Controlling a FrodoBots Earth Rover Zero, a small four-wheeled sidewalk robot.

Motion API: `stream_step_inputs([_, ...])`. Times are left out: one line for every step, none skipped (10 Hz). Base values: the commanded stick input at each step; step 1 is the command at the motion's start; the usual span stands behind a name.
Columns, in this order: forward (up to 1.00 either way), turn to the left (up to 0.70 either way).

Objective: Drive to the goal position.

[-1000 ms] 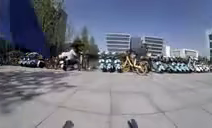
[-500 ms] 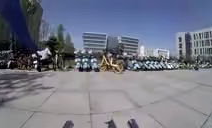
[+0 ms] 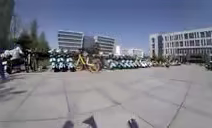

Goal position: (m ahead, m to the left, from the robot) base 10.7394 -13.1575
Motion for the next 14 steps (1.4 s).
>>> stream_step_inputs([0.0,0.0])
stream_step_inputs([0.0,0.0])
stream_step_inputs([0.0,0.0])
stream_step_inputs([0.0,0.0])
stream_step_inputs([0.0,0.0])
stream_step_inputs([0.0,0.0])
stream_step_inputs([0.0,0.0])
stream_step_inputs([0.0,0.0])
stream_step_inputs([0.17,0.0])
stream_step_inputs([1.0,0.0])
stream_step_inputs([1.0,0.0])
stream_step_inputs([1.0,0.0])
stream_step_inputs([1.0,0.0])
stream_step_inputs([1.0,0.0])
